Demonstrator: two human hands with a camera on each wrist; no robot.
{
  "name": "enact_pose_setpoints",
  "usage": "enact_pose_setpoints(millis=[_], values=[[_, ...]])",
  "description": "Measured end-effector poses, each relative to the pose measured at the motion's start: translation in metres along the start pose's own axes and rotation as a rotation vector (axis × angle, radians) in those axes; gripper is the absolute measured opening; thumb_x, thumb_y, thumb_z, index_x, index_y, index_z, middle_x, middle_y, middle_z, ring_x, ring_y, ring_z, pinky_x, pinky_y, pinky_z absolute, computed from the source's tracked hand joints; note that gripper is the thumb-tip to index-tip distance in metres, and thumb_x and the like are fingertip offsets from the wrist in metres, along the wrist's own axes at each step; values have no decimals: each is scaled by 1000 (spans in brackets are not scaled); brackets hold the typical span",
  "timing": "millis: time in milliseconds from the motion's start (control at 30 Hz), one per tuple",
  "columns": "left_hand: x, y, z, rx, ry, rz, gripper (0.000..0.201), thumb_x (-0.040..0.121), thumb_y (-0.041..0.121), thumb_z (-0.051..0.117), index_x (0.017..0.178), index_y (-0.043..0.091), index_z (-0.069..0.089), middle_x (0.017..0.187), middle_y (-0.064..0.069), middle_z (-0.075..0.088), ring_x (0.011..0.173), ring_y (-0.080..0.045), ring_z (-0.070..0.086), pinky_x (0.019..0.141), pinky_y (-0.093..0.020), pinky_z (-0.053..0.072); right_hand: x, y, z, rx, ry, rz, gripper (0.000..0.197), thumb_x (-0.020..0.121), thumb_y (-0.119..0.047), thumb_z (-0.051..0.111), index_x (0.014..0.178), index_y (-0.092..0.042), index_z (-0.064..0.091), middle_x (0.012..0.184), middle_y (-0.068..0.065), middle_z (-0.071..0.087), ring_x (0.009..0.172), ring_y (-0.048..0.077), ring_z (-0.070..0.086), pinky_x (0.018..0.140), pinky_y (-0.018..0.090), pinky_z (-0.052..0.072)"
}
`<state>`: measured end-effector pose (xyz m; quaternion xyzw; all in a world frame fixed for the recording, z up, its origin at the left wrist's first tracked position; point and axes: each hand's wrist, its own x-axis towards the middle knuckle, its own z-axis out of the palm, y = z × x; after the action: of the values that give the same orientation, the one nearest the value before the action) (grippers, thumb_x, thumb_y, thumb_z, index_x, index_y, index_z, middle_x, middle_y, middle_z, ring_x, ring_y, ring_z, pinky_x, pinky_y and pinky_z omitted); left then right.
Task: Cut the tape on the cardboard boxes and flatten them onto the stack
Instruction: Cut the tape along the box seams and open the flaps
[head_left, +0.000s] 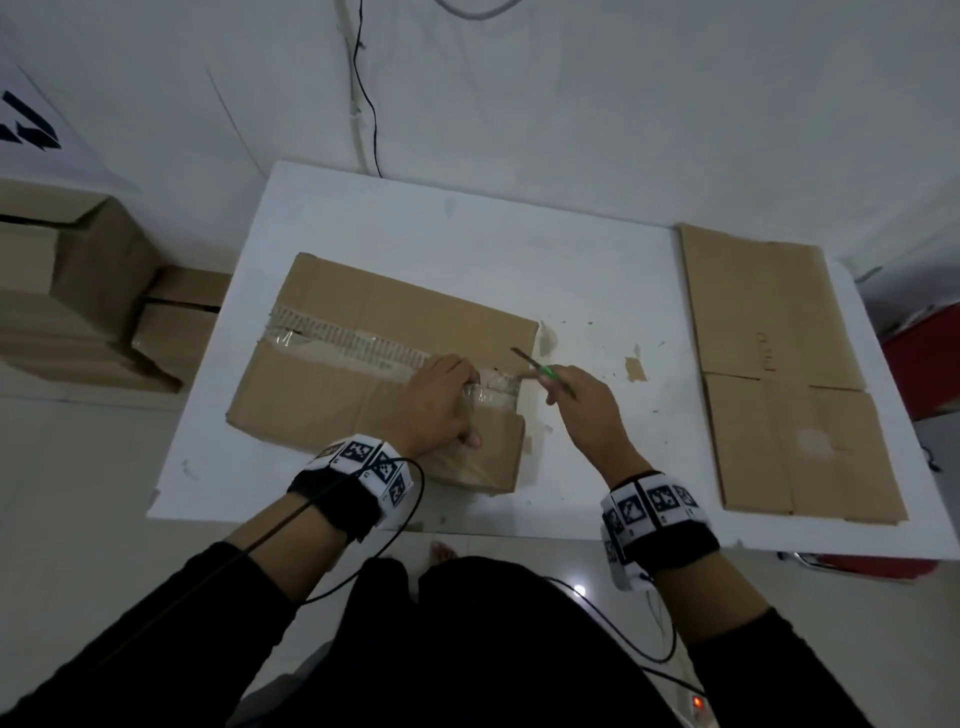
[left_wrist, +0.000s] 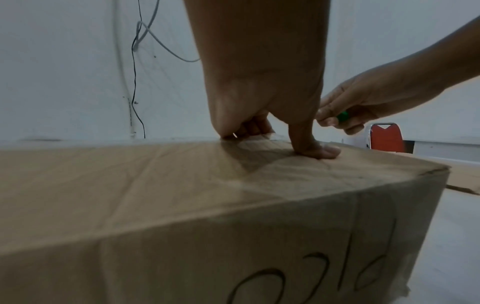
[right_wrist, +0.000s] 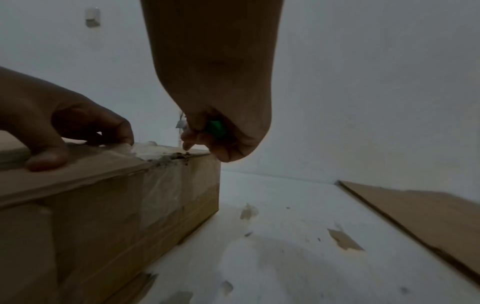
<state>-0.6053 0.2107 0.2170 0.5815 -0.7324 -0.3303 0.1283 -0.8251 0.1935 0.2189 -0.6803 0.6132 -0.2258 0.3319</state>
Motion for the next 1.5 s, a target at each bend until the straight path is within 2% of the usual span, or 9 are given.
enact_pose_setpoints(millis=[133,200,267,433,600,833,1033,1233,1500], values=[[-2,3,0,81,33,-29,77,54,39,87,118,14,55,114,0,51,112,-19,42,86,-21,27,12,-17,-3,9,-75,-32,21,96,-28,59,112,-37,69,70,-10,70,60,11,56,62,29,46],[-6,7,-1,259,59,-73,79,57,55,80,124,23,54,120,5,52,119,-20,41,106,-36,24,16,-21,-2,-49,-108,-39,19,96,-28,59,108,-35,71,68,-10,70,62,3,57,62,25,46],[-10,11,-3,359,85,-126,79,58,63,74,126,29,54,125,9,52,122,-20,39,107,-47,24,18,-23,-1,-79,-122,-42,18,95,-28,58,105,-34,73,65,-9,67,66,-1,59,64,19,44],[-10,18,-4,276,86,-157,79,57,53,81,125,23,55,124,5,54,119,-20,39,101,-35,30,17,-34,-3,-199,-154,-70,16,96,-26,58,102,-29,73,64,-15,61,65,1,58,63,22,43],[-9,19,-1,197,92,-186,78,56,45,85,125,20,57,119,0,56,116,-22,40,99,-32,35,21,-54,-6,-376,-188,-123,21,96,-26,58,110,-27,73,108,-6,72,96,16,64,81,27,48],[-10,18,-3,111,90,-171,76,61,36,86,126,13,54,124,-4,52,120,-21,37,96,-26,30,31,-69,-12,-721,-306,-237,24,97,-24,53,107,-25,74,103,-2,70,97,18,62,69,25,39],[-7,16,3,120,86,-176,73,58,39,86,117,9,54,120,-4,51,113,-22,37,92,-28,31,26,-62,-26,-616,-325,-129,26,97,-26,55,113,-21,74,108,0,72,95,20,64,82,32,51],[-3,12,5,56,67,-154,78,49,35,90,115,12,54,118,-3,49,112,-25,40,97,-31,31,19,-50,-18,-612,-316,-75,26,99,-24,52,111,-21,74,99,4,72,88,23,64,78,35,52],[2,7,9,0,31,-134,75,57,25,88,125,17,58,121,-5,45,115,-27,33,97,-29,26,9,-21,-35,-82,-377,160,13,91,-17,66,90,-15,79,88,9,71,76,19,58,71,29,46]])
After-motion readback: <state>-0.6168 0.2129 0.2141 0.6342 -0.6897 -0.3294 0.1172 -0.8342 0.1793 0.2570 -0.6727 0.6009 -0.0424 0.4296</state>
